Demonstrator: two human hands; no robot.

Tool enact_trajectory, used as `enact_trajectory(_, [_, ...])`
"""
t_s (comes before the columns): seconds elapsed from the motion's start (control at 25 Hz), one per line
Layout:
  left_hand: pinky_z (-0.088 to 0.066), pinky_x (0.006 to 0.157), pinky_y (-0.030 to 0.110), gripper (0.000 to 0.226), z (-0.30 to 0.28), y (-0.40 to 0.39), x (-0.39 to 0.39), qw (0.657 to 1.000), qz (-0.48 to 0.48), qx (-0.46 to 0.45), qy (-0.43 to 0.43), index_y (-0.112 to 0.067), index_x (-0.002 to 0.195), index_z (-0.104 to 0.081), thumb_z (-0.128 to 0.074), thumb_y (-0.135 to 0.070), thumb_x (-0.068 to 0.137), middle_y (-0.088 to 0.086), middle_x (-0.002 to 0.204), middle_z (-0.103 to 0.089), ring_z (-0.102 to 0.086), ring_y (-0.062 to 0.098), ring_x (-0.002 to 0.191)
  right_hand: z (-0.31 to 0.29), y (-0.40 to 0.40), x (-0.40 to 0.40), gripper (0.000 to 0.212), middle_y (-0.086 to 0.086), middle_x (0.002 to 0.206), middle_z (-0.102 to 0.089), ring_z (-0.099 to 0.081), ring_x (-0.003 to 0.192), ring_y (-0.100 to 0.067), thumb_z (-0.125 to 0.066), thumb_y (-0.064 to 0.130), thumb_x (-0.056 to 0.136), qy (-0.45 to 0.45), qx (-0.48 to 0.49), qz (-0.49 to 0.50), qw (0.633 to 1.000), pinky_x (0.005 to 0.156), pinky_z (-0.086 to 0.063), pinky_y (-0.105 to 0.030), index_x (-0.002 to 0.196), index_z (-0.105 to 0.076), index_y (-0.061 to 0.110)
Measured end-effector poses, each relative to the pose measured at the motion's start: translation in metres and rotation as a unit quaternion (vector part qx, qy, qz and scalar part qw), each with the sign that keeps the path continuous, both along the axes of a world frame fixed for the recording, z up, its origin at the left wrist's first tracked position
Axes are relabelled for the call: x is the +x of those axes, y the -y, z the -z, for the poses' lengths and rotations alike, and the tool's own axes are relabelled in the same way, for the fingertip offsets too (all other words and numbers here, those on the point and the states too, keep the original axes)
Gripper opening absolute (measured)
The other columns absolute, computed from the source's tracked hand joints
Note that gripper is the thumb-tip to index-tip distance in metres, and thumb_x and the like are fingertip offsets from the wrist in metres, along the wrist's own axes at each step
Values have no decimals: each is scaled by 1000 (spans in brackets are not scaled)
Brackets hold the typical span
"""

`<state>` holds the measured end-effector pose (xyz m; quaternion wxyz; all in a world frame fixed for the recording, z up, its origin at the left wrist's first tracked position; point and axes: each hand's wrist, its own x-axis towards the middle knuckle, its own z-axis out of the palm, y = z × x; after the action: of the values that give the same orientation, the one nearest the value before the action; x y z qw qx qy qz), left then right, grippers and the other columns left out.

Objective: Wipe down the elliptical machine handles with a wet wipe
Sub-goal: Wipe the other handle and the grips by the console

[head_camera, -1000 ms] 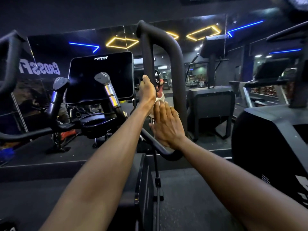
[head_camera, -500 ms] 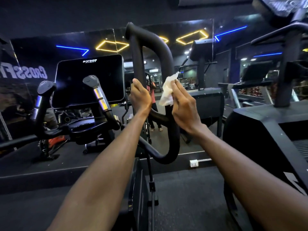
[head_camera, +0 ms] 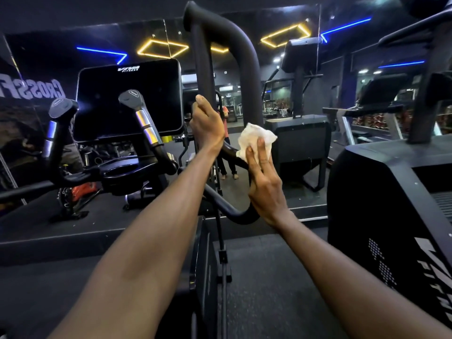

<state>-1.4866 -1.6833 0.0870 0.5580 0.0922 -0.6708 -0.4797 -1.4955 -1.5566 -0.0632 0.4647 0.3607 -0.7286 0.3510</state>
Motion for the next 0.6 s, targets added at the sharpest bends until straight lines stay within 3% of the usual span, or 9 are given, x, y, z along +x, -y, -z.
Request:
enact_trajectory(0.16, [-45, 49, 29, 42, 1, -4, 6, 1000, 11, 0, -7, -13, 87, -47, -18, -37, 106, -5, 59, -48, -50, 5, 46, 56, -16, 25, 78, -14, 164, -12, -30, 144, -41, -47, -17, 85, 72, 14, -28, 997, 100, -49, -54, 155, -27, 11])
enact_trajectory(0.28, [-37, 48, 21, 42, 0, -6, 7, 1000, 2, 5, -3, -12, 88, -48, -19, -35, 107, -1, 64, -52, -53, 9, 51, 23, -9, 20, 69, -23, 163, 5, -27, 141, -52, -44, 4, 91, 81, 41, -39, 995, 103, -46, -57, 157, -22, 12])
enact_trajectory(0.4, [-38, 47, 21, 41, 2, -6, 8, 1000, 8, -1, 6, -14, 85, -46, -19, -35, 107, -1, 65, -50, -52, 12, 52, 19, -3, 19, 69, -22, 162, 19, -18, 146, -48, -43, 22, 99, 73, 53, -5, 996, 110, -39, -56, 159, -9, 16])
enact_trajectory(0.52, [-38, 50, 25, 40, 4, -4, 7, 1000, 8, -14, 5, -19, 78, -42, -18, -34, 107, -3, 62, -45, -48, 12, 52, 49, -3, 33, 77, -18, 160, 27, -20, 146, -46, -47, 31, 99, 107, 54, 3, 993, 108, -43, -53, 159, -1, 19])
enact_trajectory(0.6, [-37, 50, 24, 40, 3, -2, 7, 1000, 6, -16, 0, -19, 77, -41, -18, -33, 107, -4, 61, -45, -48, 13, 53, 29, 1, 25, 76, -18, 160, 27, -24, 144, -47, -45, 37, 100, 100, 36, -2, 994, 105, -45, -55, 159, 0, 21])
